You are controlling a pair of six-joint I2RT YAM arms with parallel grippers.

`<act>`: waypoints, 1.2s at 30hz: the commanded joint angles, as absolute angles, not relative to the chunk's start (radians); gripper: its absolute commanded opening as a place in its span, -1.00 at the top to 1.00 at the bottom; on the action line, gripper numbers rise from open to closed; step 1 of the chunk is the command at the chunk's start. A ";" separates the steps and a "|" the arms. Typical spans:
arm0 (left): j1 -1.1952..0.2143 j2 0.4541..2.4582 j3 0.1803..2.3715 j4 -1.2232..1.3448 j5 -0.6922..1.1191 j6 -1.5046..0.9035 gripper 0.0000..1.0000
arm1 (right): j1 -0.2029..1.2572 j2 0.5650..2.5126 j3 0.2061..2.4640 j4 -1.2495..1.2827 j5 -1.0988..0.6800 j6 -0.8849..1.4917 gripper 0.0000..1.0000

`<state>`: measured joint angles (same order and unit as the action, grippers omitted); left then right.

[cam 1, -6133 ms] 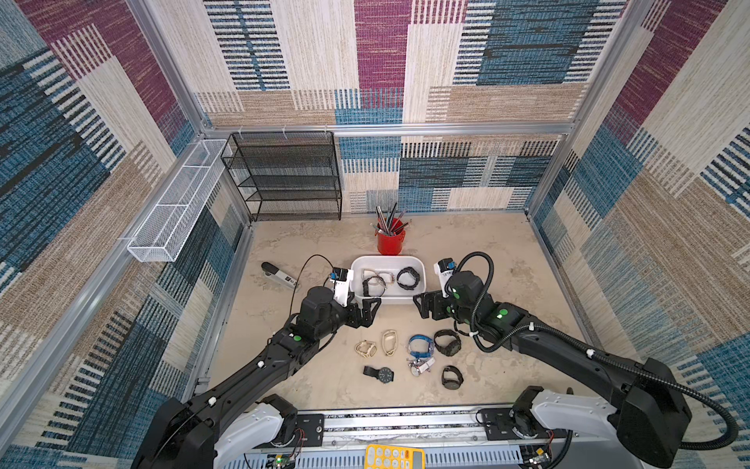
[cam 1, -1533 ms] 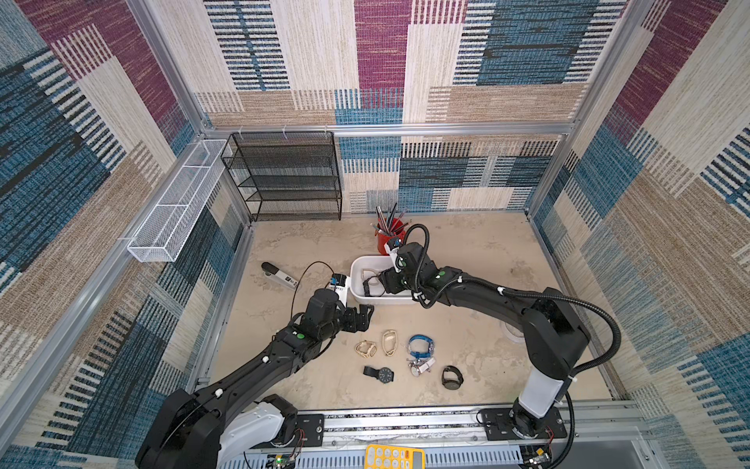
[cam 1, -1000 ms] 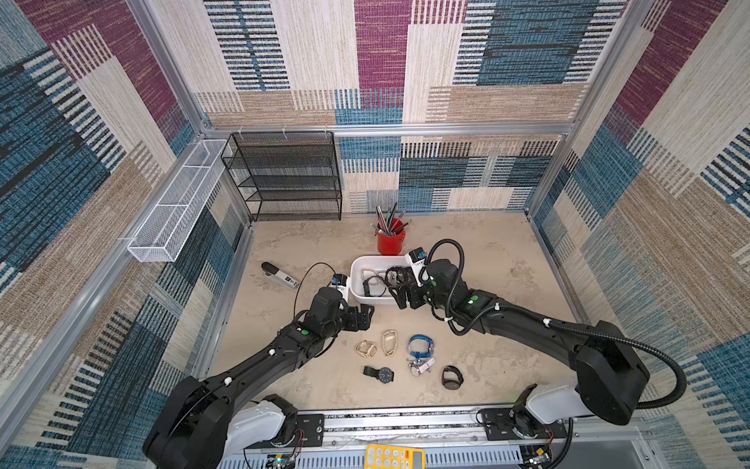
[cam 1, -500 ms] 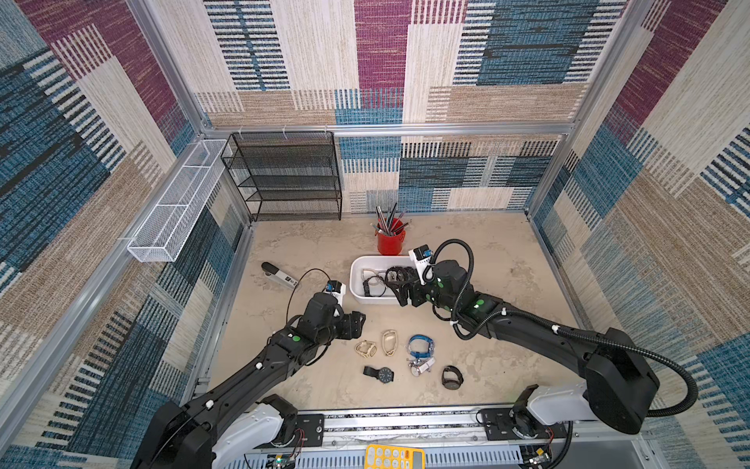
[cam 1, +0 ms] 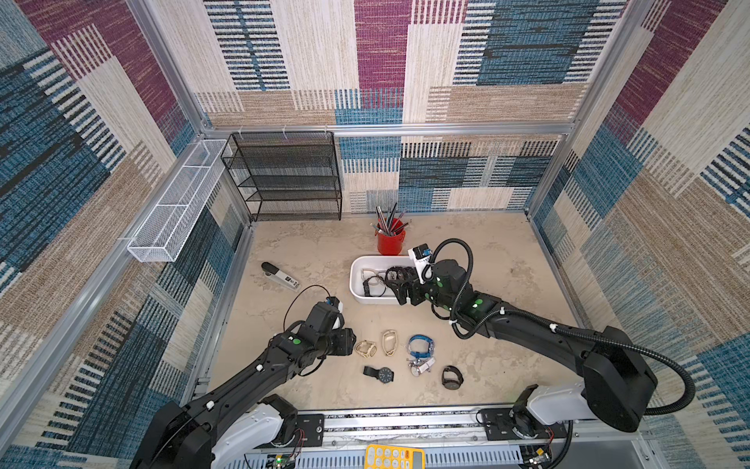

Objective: Put the watch into the storage box
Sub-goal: Pick up the watch at the center of the board.

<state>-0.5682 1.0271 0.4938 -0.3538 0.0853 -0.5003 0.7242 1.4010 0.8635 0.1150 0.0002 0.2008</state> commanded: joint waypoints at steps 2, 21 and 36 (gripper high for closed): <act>-0.579 1.048 0.479 -0.308 0.111 -0.533 -0.14 | 0.724 1.402 0.864 0.152 0.000 0.205 -0.99; -0.671 1.249 0.523 -0.221 0.085 -0.552 0.20 | 0.724 1.395 0.862 0.143 0.022 0.202 -0.99; -0.708 1.365 0.570 -0.233 0.042 -0.534 0.79 | 0.723 1.389 0.851 0.141 0.036 0.201 -0.99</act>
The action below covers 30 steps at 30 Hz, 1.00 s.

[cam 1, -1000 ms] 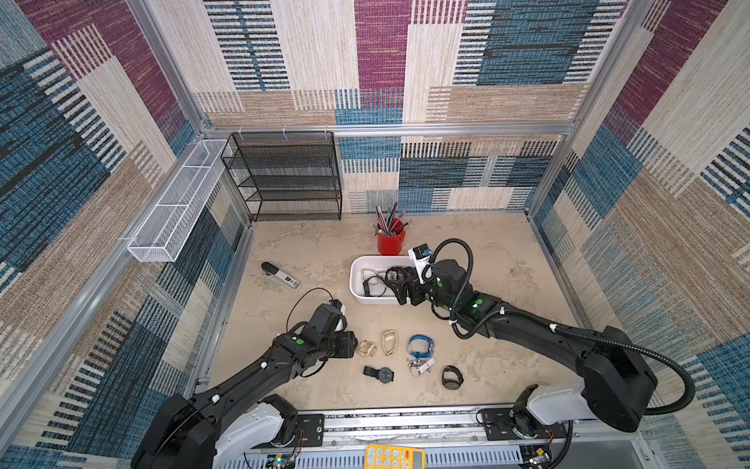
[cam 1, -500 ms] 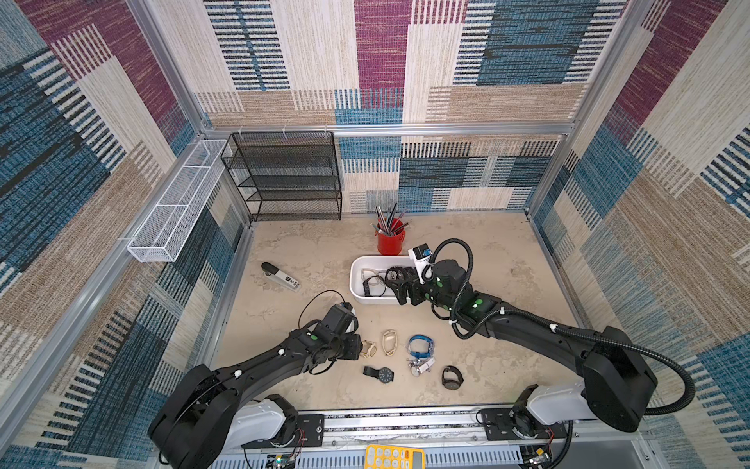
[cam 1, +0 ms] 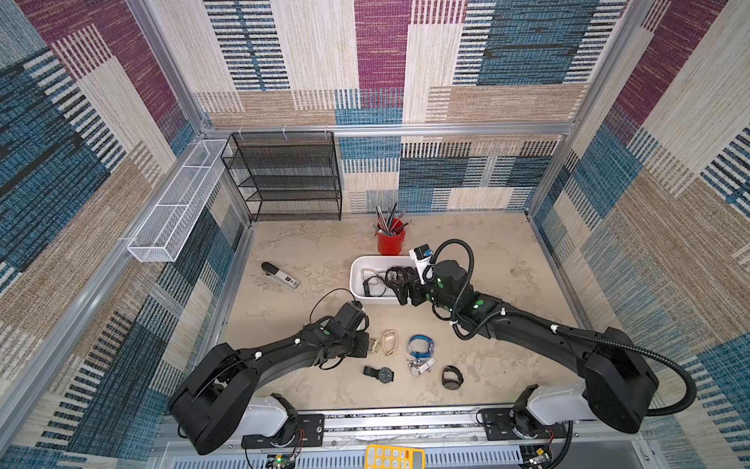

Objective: Put the watch into the storage box
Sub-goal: Pick up the watch at the center of the board.

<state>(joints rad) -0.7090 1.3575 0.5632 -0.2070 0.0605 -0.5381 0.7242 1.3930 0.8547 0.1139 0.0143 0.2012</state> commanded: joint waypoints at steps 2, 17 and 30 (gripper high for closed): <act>-0.710 1.362 0.576 -0.237 0.034 -0.531 0.90 | 0.723 1.388 0.852 0.142 0.038 0.202 -0.99; -0.707 1.254 0.692 -0.285 -0.090 -0.442 1.00 | 0.723 1.377 0.820 0.161 -0.025 0.204 -0.99; -0.659 1.414 0.914 -0.294 -0.166 -0.276 1.00 | 0.724 1.342 0.776 0.166 -0.124 0.188 -0.99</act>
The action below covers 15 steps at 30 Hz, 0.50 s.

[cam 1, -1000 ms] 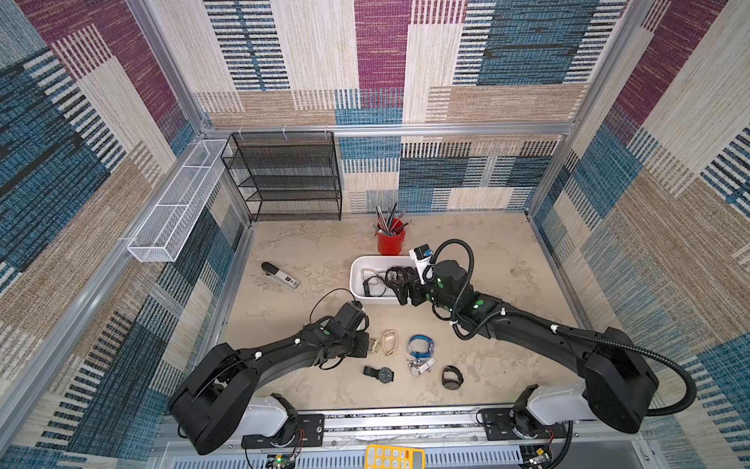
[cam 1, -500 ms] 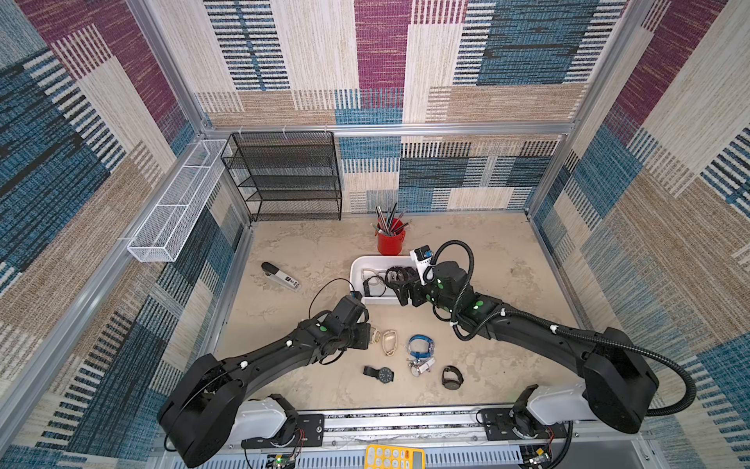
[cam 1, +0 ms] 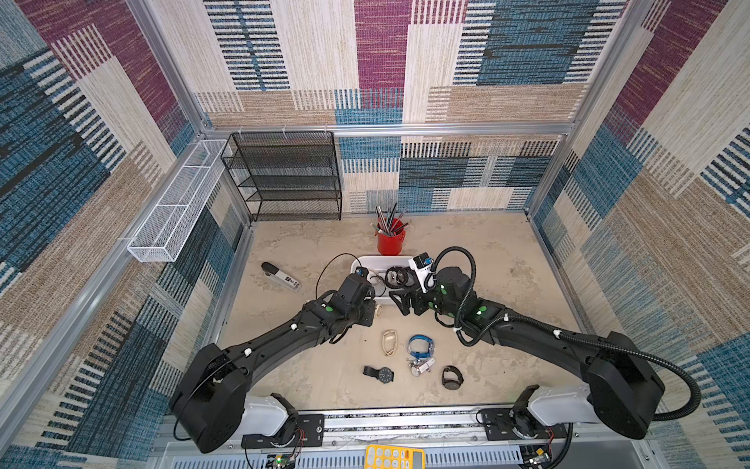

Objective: Put the watch into the storage box
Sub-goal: Place the watch in the storage box.

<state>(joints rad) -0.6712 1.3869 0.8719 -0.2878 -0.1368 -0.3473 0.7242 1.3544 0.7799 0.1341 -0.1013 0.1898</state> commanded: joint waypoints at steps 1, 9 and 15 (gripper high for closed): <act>-0.653 1.431 0.932 -0.293 -0.172 -0.259 1.00 | 0.724 1.341 0.768 0.172 -0.124 0.188 -0.99; -0.592 1.552 1.020 -0.253 -0.177 -0.194 1.00 | 0.724 1.337 0.759 0.161 -0.110 0.187 -0.99; -0.558 1.636 1.064 -0.230 -0.164 -0.195 1.00 | 0.724 1.337 0.759 0.155 -0.099 0.188 -0.99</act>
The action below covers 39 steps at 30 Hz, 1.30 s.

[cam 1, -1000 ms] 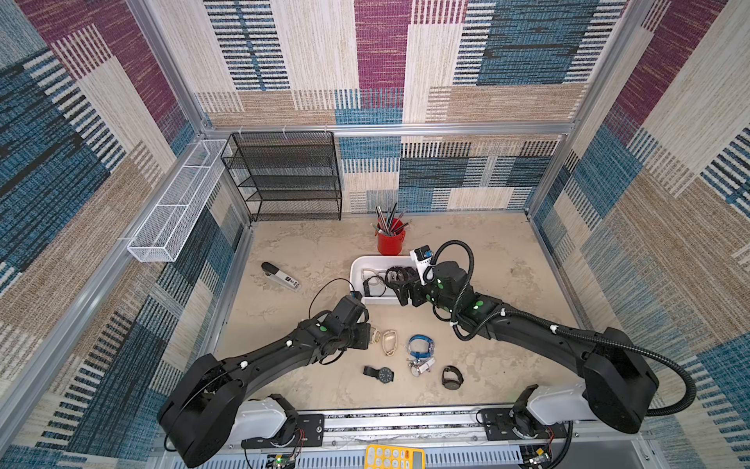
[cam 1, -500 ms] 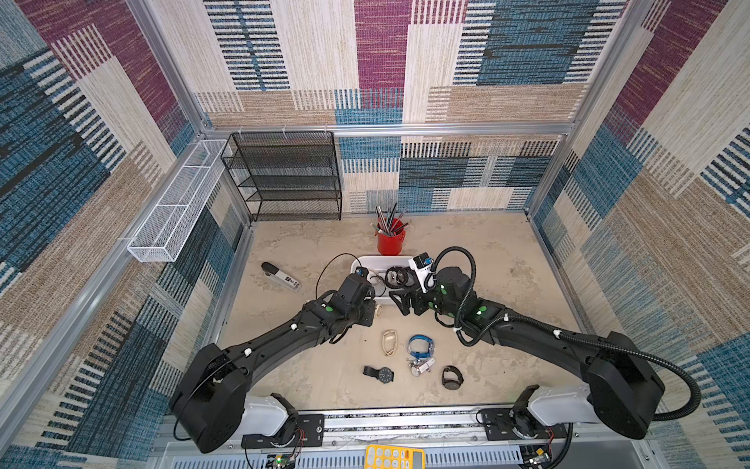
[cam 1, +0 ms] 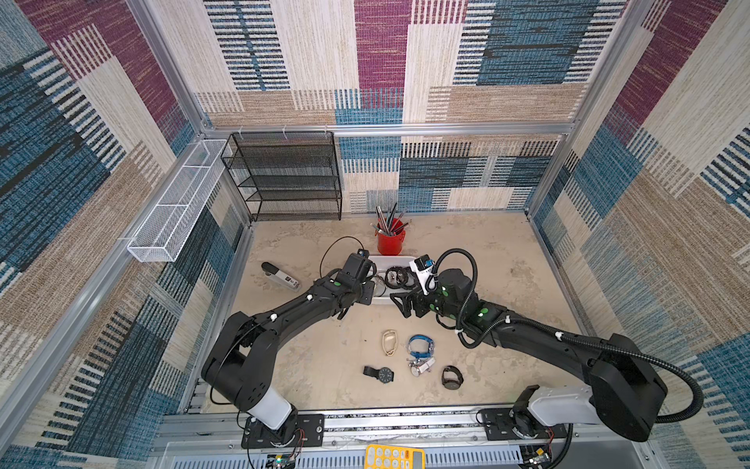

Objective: Put the watch into the storage box
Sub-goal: Place the watch in the storage box.

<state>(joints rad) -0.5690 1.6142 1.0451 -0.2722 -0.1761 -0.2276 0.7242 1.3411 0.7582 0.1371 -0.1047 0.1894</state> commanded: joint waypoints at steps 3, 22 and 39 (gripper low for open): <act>-0.555 1.670 1.072 -0.201 -0.175 -0.187 1.00 | 0.724 1.344 0.758 0.160 -0.093 0.185 -0.99; -0.520 1.743 1.100 -0.205 -0.141 -0.221 1.00 | 0.724 1.382 0.795 0.145 -0.084 0.187 -0.99; -0.518 1.552 0.958 -0.113 -0.045 -0.298 -0.77 | 0.724 1.406 0.806 0.155 -0.102 0.193 -0.99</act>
